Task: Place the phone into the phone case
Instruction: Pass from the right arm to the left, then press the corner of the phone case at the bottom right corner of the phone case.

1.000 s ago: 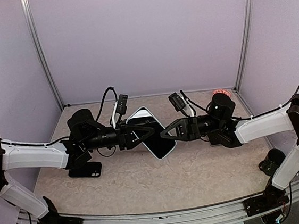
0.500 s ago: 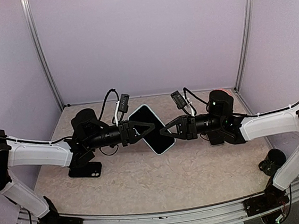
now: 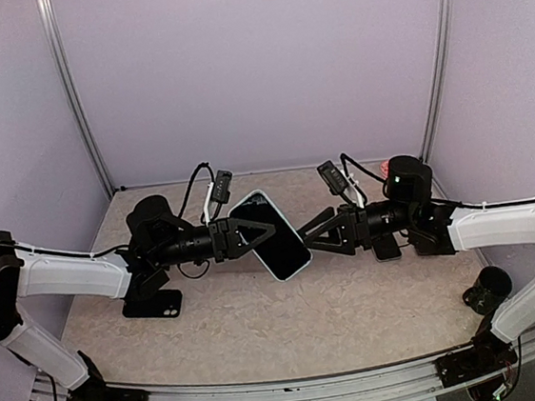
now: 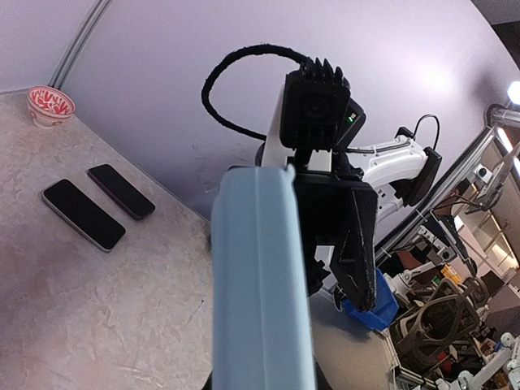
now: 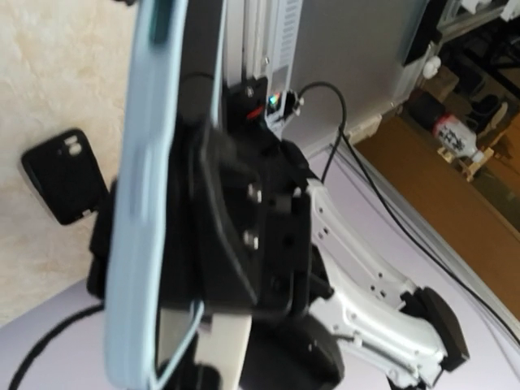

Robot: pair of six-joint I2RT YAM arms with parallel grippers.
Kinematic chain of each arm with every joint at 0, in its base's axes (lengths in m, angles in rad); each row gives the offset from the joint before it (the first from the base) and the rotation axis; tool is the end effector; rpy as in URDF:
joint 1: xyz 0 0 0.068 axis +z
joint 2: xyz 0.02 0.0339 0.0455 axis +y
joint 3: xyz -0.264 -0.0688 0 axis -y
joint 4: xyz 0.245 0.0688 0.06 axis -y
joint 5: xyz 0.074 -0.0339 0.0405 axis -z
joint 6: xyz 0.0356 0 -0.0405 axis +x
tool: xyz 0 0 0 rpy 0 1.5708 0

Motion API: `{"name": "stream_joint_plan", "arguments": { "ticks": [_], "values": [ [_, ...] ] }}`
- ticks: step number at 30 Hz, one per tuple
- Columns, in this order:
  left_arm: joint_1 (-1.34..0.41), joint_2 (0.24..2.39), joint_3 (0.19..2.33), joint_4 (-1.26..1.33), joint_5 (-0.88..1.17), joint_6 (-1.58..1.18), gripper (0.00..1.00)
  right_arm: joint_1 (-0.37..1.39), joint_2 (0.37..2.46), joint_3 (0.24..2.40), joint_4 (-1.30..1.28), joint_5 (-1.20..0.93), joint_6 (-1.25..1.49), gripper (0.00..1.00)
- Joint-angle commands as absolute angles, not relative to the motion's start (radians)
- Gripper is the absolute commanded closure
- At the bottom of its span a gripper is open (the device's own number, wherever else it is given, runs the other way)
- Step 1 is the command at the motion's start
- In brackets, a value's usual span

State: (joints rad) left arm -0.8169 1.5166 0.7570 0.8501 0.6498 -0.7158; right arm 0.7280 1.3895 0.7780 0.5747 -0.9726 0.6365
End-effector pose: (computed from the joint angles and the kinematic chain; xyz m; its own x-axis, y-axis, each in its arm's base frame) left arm 0.2078 -0.2528 0.2612 -0.6049 -0.1191 -0.7874 0.7898 0.0365 -0.6123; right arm 0.2054 0.2225 0.2782 -0.6112 -0.0964 -0.7856 -0.7808 -0.0892 0.6184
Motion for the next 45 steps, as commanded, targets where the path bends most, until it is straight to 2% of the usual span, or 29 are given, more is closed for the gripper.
{"name": "stream_joint_plan", "arguments": {
  "ticks": [1,10,30,36,42,45],
  "values": [
    [-0.791,1.471,0.755,0.92,0.668,-0.747,1.0,0.697,1.343,0.737,0.484,-1.036,0.549,0.38],
    [-0.773,1.441,0.751,0.924,0.704,-0.785,1.0,0.689,1.347,0.73,0.436,-1.112,0.5,0.48],
    [-0.775,1.47,0.738,0.992,0.719,-0.834,1.0,0.7,1.438,0.824,0.428,-1.083,0.486,0.56],
    [-0.773,1.48,0.736,0.978,0.712,-0.824,1.0,0.702,1.45,0.851,0.398,-1.082,0.474,0.71],
    [-0.773,1.479,0.739,0.938,0.696,-0.798,1.0,0.704,1.459,0.853,0.392,-1.103,0.462,0.98],
    [-0.771,1.483,0.741,0.926,0.69,-0.793,1.0,0.705,1.452,0.846,0.411,-1.133,0.461,1.0]
  ]
}}
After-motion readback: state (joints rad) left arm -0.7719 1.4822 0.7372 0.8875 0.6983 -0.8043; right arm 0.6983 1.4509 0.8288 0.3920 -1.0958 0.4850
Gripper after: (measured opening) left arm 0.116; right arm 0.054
